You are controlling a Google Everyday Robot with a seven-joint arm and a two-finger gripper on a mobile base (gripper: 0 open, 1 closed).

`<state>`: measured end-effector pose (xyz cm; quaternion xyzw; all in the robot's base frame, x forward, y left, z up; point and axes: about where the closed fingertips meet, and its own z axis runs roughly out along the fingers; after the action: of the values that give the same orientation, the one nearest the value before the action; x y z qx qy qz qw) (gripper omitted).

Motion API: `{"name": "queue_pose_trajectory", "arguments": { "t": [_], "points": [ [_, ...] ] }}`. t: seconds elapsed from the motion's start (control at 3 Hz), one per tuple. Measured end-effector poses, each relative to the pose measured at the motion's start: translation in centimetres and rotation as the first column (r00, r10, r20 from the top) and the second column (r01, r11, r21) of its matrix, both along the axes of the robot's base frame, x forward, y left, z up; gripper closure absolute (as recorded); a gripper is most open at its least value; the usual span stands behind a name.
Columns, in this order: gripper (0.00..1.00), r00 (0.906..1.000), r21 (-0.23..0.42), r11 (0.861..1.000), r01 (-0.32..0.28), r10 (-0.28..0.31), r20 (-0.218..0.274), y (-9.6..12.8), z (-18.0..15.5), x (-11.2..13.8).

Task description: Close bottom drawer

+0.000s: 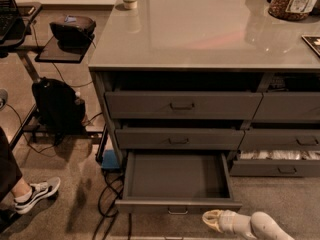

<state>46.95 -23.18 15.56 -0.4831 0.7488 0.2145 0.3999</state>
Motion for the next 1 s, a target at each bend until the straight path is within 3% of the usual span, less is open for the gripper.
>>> {"name": "queue_pose_trajectory", "arguments": {
  "t": [0.33,1.0],
  "points": [
    [1.00,1.0000,0.000,1.000,0.000,0.000,0.000,0.0,0.0,0.0],
    [1.00,0.9917,-0.002,0.997,0.081,-0.081,0.100,-1.7,-0.4,4.9]
  ]
}}
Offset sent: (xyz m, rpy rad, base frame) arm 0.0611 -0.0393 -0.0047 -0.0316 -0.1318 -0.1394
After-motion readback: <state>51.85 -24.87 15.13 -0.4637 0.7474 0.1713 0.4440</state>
